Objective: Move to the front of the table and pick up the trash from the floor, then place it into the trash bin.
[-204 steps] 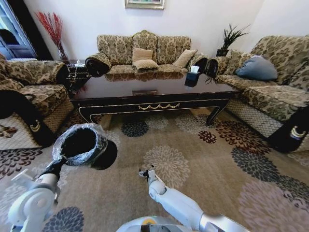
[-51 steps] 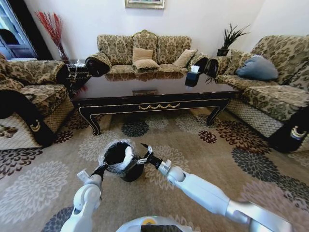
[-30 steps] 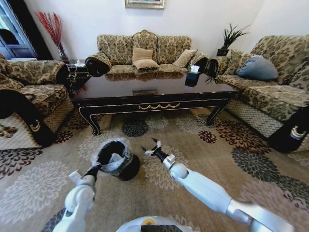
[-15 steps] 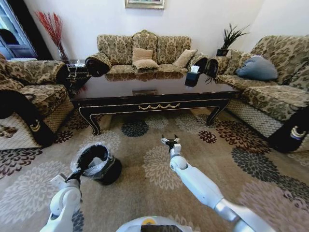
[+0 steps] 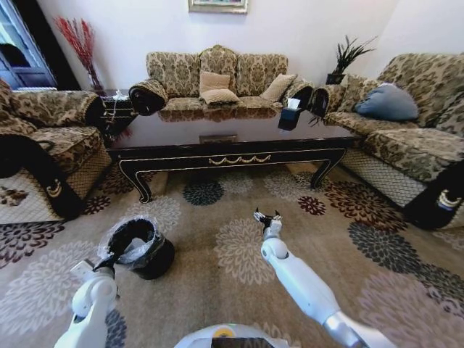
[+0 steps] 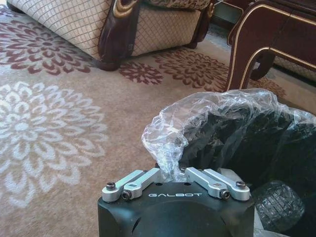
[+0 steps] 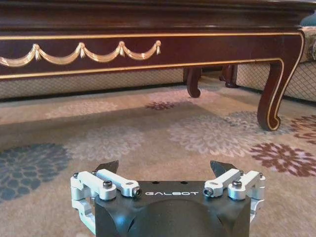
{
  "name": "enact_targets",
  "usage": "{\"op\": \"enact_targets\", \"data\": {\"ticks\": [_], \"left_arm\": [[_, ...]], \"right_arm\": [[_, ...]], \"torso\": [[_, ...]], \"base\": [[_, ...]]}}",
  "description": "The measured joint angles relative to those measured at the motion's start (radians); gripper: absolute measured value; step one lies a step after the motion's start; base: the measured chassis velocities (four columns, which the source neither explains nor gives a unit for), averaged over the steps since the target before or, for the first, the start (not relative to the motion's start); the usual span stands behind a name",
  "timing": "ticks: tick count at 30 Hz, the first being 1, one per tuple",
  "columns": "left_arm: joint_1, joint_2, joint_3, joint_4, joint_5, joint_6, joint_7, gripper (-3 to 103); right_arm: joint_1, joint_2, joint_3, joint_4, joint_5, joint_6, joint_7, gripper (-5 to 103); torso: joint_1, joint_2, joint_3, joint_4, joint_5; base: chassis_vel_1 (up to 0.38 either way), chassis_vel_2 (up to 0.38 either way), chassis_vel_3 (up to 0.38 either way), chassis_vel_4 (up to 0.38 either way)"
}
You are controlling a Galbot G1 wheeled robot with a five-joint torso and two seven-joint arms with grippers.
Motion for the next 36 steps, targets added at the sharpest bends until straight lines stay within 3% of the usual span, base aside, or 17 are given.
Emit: {"op": "enact_targets", "data": {"ticks": [9, 14, 16, 19, 22, 23, 26, 27, 28, 31, 33, 34, 35, 36], "left_arm": [[-0.052, 0.019, 0.011, 0.074, 0.031, -0.014, 0.049, 3], [-0.066, 0.035, 0.017, 0.082, 0.038, -0.023, 0.080, 3], [-0.060, 0.034, 0.018, 0.073, 0.039, -0.024, 0.090, 14], [-0.049, 0.032, 0.017, 0.062, 0.060, -0.027, 0.095, 19], [-0.024, 0.031, 0.012, 0.042, 0.112, -0.041, 0.104, 35], [-0.024, 0.031, 0.012, 0.042, 0.112, -0.041, 0.104, 35], [0.007, 0.032, -0.001, -0.021, 0.137, -0.053, 0.104, 52], [0.007, 0.032, -0.001, -0.021, 0.137, -0.053, 0.104, 52], [0.025, 0.032, -0.006, -0.063, 0.154, -0.057, 0.104, 52], [0.098, 0.026, -0.031, -0.229, 0.208, -0.068, 0.131, 68], [0.121, 0.023, -0.037, -0.279, 0.216, -0.071, 0.142, 74], [0.145, 0.022, -0.040, -0.319, 0.224, -0.076, 0.156, 74], [0.174, 0.022, -0.042, -0.350, 0.248, -0.091, 0.183, 85], [0.200, 0.021, -0.044, -0.358, 0.292, -0.121, 0.226, 85]], "right_arm": [[-0.022, -0.004, 0.008, -0.003, -0.009, -0.008, 0.016, 100], [-0.037, -0.006, 0.015, 0.000, -0.058, 0.055, -0.049, 100], [-0.038, -0.005, 0.016, 0.008, -0.066, 0.083, -0.074, 100], [-0.037, -0.002, 0.015, 0.011, -0.069, 0.099, -0.086, 100], [-0.029, 0.001, 0.012, 0.012, -0.080, 0.119, -0.107, 100], [-0.029, 0.001, 0.012, 0.012, -0.080, 0.119, -0.107, 100], [-0.024, 0.002, 0.012, 0.017, -0.085, 0.125, -0.115, 100], [-0.024, 0.002, 0.012, 0.017, -0.085, 0.125, -0.115, 100], [-0.024, 0.002, 0.015, 0.017, -0.085, 0.125, -0.116, 100], [-0.037, -0.006, 0.050, 0.037, -0.083, 0.132, -0.134, 100], [-0.046, -0.014, 0.063, 0.054, -0.083, 0.134, -0.142, 100], [-0.057, -0.028, 0.076, 0.077, -0.083, 0.137, -0.158, 100], [-0.074, -0.052, 0.090, 0.109, -0.089, 0.142, -0.185, 100], [-0.093, -0.082, 0.103, 0.144, -0.101, 0.153, -0.212, 100]], "torso": [[0.000, 0.000, 0.000, 0.0002, 0.0001], [0.000, 0.000, 0.000, 0.0001, 0.0004], [0.000, 0.000, 0.000, 0.0000, 0.0006], [0.000, 0.000, 0.000, -0.0001, 0.0004], [0.000, 0.000, 0.000, 0.0007, 0.0003], [0.000, 0.000, 0.000, 0.0007, 0.0003], [0.000, 0.000, 0.000, 0.0003, 0.0003], [0.000, 0.000, 0.000, 0.0003, 0.0003], [0.000, 0.000, 0.000, 0.0002, 0.0003], [0.000, 0.000, 0.000, 0.0006, 0.0004], [0.000, 0.000, 0.000, 0.0004, 0.0007], [0.000, 0.000, 0.000, 0.0004, 0.0008], [0.000, 0.000, 0.000, 0.0004, 0.0008], [0.000, 0.000, 0.000, 0.0003, 0.0008]], "base": [[0.000, 0.000, 0.000, 0.000], [0.000, 0.000, 0.000, 0.000], [0.000, 0.000, 0.000, 0.000], [0.000, 0.000, 0.000, 0.000], [0.000, 0.000, 0.000, 0.000], [0.000, 0.000, 0.000, 0.000], [0.000, 0.000, 0.000, 0.000], [0.000, 0.000, 0.000, 0.000], [0.000, 0.000, 0.000, 0.000], [0.000, 0.000, 0.000, 0.000], [0.000, 0.000, 0.000, 0.000], [0.000, 0.000, 0.000, 0.000], [0.000, 0.000, 0.000, 0.000], [0.000, 0.000, 0.000, 0.000]]}}
